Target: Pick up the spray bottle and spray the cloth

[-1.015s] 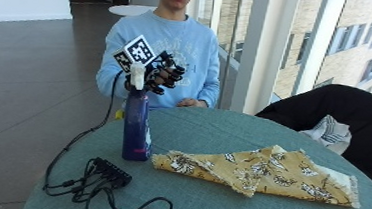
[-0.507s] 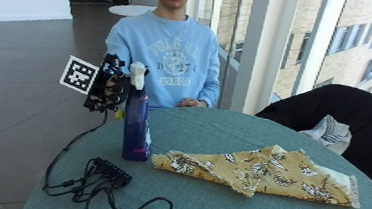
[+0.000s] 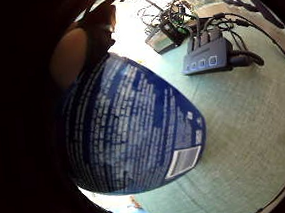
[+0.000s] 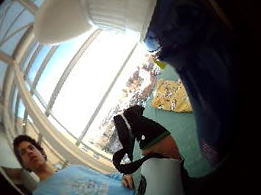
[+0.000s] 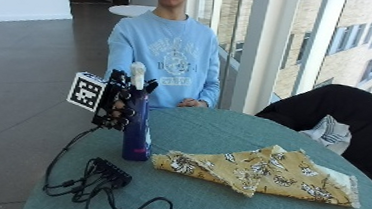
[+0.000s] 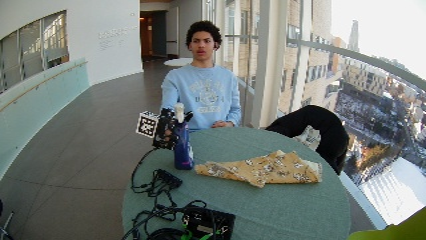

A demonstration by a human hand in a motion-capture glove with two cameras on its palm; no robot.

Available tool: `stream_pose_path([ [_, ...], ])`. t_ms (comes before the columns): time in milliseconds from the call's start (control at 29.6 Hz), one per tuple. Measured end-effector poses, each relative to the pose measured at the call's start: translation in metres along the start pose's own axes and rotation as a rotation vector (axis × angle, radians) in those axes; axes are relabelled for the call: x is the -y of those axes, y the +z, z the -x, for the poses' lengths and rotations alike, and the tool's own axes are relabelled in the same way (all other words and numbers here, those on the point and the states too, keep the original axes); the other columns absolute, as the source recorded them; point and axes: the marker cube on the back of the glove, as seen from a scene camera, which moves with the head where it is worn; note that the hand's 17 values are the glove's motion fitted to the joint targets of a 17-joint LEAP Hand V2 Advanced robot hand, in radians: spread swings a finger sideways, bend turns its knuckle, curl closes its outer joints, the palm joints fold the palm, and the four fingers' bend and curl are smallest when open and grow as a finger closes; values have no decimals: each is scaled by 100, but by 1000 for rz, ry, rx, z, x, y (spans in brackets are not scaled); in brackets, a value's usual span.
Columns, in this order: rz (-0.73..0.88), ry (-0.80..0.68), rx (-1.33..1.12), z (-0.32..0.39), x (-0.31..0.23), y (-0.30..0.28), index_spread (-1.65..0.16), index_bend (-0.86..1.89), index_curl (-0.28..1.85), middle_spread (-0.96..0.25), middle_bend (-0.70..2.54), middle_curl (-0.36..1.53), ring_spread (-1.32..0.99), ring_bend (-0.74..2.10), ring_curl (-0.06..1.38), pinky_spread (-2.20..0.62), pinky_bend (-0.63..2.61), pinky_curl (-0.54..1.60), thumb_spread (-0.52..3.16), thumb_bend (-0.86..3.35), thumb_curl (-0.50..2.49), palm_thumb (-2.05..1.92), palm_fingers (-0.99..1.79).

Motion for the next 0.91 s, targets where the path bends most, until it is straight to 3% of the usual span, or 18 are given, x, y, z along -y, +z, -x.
stream_pose_path([
  [575,-141,-22,-63,-9,-3,5,-33,17,28,-8,32,40,-1,38,32,27,28,33,90,8,40,88,73],
  [913,-89,-71,-82,1,-4,3,-32,12,29,-9,30,41,-1,43,34,27,22,33,88,4,47,94,83],
])
